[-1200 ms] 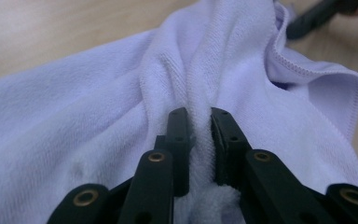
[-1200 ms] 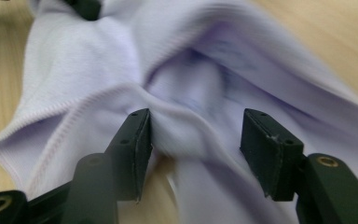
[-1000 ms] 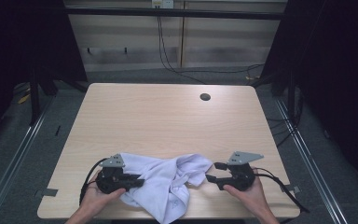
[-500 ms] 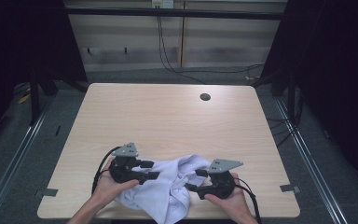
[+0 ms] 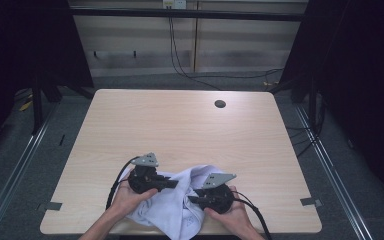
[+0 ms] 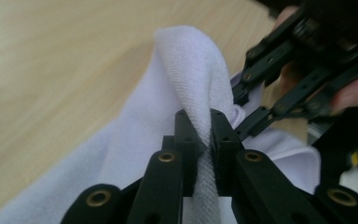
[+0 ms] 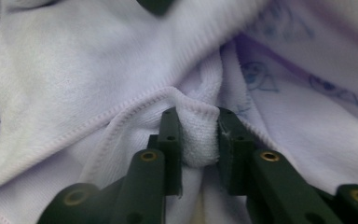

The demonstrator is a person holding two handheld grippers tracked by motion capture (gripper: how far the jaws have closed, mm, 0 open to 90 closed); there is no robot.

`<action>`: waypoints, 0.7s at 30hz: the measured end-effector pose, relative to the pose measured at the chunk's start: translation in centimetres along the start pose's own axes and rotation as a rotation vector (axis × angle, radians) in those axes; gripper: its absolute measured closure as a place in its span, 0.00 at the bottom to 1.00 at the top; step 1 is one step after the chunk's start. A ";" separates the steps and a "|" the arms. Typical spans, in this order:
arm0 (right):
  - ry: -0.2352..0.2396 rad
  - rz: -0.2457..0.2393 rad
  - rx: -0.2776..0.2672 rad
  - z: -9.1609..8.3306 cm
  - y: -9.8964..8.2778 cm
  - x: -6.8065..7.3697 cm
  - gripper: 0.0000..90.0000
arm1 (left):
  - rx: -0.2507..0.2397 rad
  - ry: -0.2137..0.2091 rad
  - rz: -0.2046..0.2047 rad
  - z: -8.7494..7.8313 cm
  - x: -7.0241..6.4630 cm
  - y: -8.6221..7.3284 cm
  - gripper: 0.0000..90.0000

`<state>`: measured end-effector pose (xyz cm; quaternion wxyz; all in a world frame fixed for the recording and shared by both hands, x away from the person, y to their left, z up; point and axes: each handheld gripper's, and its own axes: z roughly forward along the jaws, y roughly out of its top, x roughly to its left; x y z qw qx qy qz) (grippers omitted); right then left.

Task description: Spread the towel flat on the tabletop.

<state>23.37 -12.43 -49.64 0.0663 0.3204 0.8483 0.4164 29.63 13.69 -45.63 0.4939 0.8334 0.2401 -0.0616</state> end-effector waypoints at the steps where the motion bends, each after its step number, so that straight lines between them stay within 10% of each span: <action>1: -0.007 0.006 -0.011 -0.2 0.1 -0.3 0.84 | 0.000 0.000 0.000 0.0 0.0 0.0 0.95; 12: -0.154 0.139 -0.213 -7.6 1.4 -5.6 0.84 | -0.333 0.124 -0.073 -9.3 2.0 1.3 0.96; 21: -0.246 0.142 -0.363 -12.9 3.8 -7.5 0.83 | -0.393 0.200 -0.048 -11.2 1.8 3.6 0.96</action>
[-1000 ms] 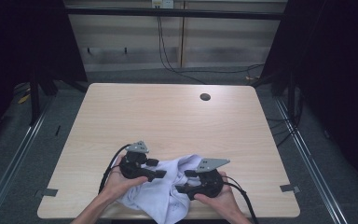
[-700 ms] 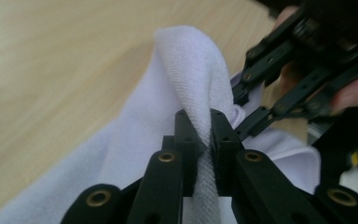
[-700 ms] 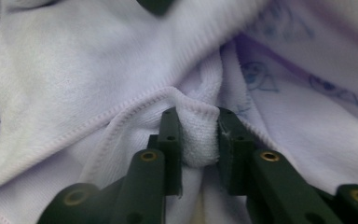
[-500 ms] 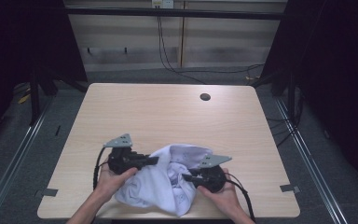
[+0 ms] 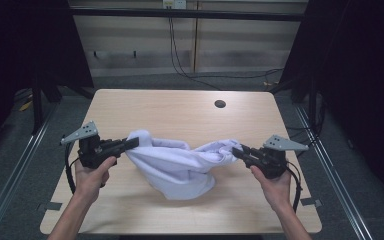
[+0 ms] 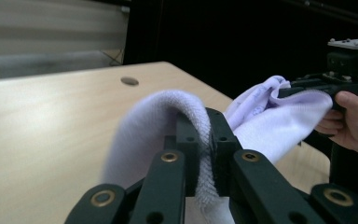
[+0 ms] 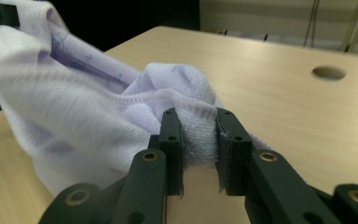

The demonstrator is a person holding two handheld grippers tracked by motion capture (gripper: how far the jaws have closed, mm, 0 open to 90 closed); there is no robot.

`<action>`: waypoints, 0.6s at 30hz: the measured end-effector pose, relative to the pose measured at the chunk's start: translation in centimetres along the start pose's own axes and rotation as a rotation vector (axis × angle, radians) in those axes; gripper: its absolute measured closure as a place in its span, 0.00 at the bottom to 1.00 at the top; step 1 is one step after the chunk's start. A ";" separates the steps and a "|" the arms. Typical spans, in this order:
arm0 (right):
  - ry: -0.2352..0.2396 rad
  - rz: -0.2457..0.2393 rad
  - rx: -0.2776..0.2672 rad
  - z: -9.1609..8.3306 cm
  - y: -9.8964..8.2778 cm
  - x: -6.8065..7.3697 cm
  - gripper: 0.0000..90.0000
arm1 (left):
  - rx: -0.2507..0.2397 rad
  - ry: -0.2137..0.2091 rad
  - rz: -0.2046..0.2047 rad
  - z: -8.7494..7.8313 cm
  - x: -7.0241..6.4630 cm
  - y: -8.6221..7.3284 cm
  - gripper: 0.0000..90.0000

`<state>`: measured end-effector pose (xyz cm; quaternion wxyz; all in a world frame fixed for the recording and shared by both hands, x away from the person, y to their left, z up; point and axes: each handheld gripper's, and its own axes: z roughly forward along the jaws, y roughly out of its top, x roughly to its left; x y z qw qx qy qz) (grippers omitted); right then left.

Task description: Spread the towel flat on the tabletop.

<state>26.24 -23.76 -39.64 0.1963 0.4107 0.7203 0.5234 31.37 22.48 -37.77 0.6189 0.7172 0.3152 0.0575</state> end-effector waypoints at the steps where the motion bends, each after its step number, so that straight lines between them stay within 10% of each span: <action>1: -0.003 -0.001 -0.009 -0.1 0.7 0.0 0.84 | -0.023 0.022 0.008 0.2 0.0 1.3 0.96; 14: -0.045 0.009 -0.068 1.2 10.5 -3.5 0.87 | -0.043 0.150 0.053 3.1 2.3 9.7 0.96; 18: -0.103 -0.026 -0.102 1.4 14.7 -4.2 0.87 | -0.108 0.179 0.132 3.0 1.0 12.7 0.96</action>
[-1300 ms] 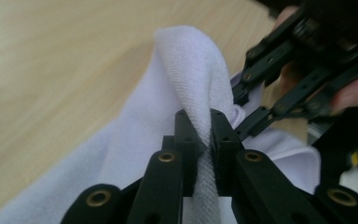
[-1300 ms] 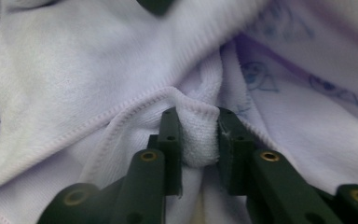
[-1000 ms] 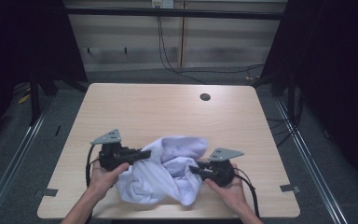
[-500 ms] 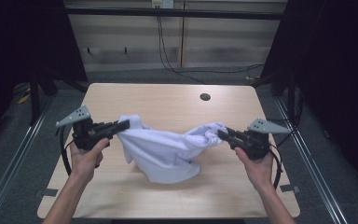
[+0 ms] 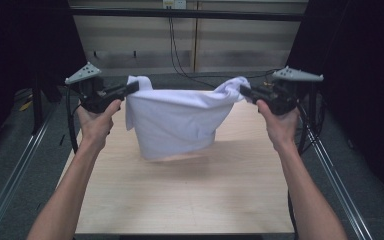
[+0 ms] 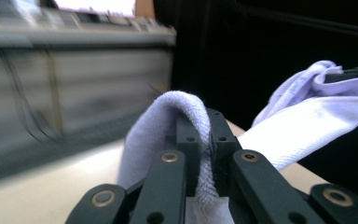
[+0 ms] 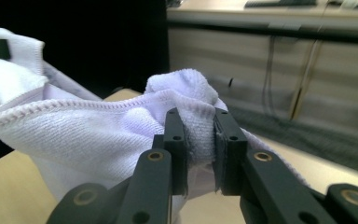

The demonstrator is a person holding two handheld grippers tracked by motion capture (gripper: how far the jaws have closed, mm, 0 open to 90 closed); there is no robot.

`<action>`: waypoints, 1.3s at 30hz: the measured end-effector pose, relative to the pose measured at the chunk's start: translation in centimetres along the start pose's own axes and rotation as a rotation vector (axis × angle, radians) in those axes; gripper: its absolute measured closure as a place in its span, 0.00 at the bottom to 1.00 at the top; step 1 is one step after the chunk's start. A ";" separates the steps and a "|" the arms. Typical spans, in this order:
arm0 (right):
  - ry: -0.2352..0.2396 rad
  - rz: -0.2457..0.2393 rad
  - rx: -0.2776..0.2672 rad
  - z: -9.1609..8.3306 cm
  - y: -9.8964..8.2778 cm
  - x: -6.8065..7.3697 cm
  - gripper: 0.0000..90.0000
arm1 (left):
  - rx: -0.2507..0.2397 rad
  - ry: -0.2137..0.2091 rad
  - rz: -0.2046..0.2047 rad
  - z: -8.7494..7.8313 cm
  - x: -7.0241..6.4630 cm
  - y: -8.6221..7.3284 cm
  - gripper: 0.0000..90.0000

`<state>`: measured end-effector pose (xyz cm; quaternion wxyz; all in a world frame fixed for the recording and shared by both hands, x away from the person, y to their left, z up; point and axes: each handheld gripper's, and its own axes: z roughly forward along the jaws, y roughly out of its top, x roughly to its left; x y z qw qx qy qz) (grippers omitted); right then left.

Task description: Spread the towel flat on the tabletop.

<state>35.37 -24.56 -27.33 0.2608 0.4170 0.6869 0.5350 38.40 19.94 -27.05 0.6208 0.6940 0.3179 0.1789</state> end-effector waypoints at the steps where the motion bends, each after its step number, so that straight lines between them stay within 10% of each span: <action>1: 0.000 0.004 -0.073 -0.9 1.7 0.2 0.87 | -0.045 -0.018 0.039 -1.2 -1.0 0.9 0.96; 6: 0.028 -0.019 -0.110 -2.9 0.3 0.9 0.86 | 0.010 -0.077 0.096 -2.7 -3.2 -2.4 0.96; 7: 0.028 -0.021 -0.013 -2.9 -3.7 0.9 0.86 | 0.055 -0.081 0.087 -2.5 -3.6 -4.2 0.95; 9: 0.026 -0.014 0.030 -2.8 -5.5 0.9 0.86 | 0.157 -0.121 0.070 -2.1 -4.5 -8.6 0.95; 11: 0.041 0.012 0.228 -2.2 -13.6 0.7 0.85 | 0.286 -0.187 -0.018 -1.8 -5.5 -14.7 0.94; 17: 0.062 0.084 0.362 -3.8 -21.0 -0.5 0.82 | 0.464 -0.272 -0.102 -2.9 -7.2 -21.6 0.81; 24: 0.030 0.124 0.384 -4.9 -22.1 -1.5 0.63 | 0.410 -0.287 -0.128 -3.7 -6.6 -21.1 0.65; 30: 0.100 0.116 0.266 -7.0 -20.0 1.2 0.50 | 0.372 -0.261 -0.156 -4.8 -5.0 -20.6 0.57; 39: 0.273 0.013 0.437 -1.4 -22.3 6.2 0.50 | 0.495 -0.137 -0.075 -0.2 -1.2 -21.7 0.65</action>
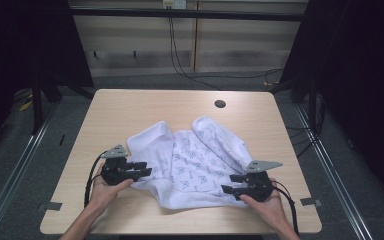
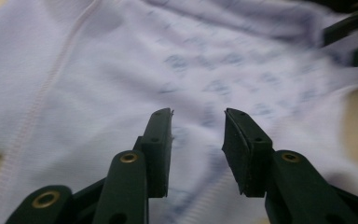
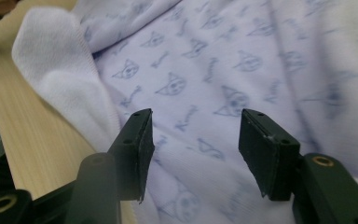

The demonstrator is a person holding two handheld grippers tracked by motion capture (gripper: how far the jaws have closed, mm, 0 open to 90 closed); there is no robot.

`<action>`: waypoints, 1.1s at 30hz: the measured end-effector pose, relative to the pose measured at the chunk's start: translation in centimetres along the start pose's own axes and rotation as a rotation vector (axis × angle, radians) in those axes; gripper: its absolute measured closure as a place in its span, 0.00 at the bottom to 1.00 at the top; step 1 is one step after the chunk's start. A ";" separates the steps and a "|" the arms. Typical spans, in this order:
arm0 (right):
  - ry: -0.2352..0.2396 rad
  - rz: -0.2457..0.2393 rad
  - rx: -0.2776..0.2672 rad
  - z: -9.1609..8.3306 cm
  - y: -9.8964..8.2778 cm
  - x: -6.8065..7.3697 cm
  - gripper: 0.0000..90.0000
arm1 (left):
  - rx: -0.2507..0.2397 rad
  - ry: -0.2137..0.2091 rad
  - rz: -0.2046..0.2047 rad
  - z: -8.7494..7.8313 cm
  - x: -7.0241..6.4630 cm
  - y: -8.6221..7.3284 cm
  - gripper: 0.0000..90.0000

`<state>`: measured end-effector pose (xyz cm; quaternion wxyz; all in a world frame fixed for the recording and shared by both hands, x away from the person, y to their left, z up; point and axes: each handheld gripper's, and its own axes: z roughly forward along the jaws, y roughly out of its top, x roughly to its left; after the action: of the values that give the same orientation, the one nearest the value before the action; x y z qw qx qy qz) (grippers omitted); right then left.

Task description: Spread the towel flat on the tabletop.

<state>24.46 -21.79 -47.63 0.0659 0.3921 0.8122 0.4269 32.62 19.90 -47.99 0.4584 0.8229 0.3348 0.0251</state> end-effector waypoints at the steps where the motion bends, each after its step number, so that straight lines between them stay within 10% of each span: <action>1: 0.000 0.000 0.000 0.0 0.0 0.0 0.50 | 0.037 0.010 -0.012 0.8 0.5 -0.1 0.65; 5: 0.020 -0.028 0.048 2.0 0.3 0.6 0.49 | 0.102 0.065 0.035 2.2 0.5 -0.6 0.70; 8: 0.018 -0.053 0.084 2.8 0.0 1.0 0.49 | 0.130 0.024 0.058 1.8 -0.1 -1.1 0.91; 13: -0.005 -0.076 0.115 3.1 -0.8 1.5 0.48 | 0.150 -0.029 0.060 1.1 -0.9 -1.9 0.93; 17: -0.066 -0.124 0.115 3.1 -0.8 1.7 0.68 | 0.161 -0.066 0.048 0.6 -1.7 -2.5 0.92; 19: -0.087 -0.111 0.113 2.9 -0.7 0.8 0.92 | 0.159 -0.086 0.032 0.6 -2.0 -2.7 0.89; 24: -0.074 -0.062 0.104 2.8 -0.3 -1.5 0.95 | 0.180 -0.177 0.079 1.1 -4.0 -2.9 0.79; 33: -0.221 0.030 0.066 2.7 1.0 -7.3 0.96 | 0.152 -0.292 0.098 1.5 -6.4 -1.9 0.73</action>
<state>31.24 -24.81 -50.19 0.1360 0.4507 0.8077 0.3549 27.21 15.82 -48.65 0.4368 0.8655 0.2249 -0.0979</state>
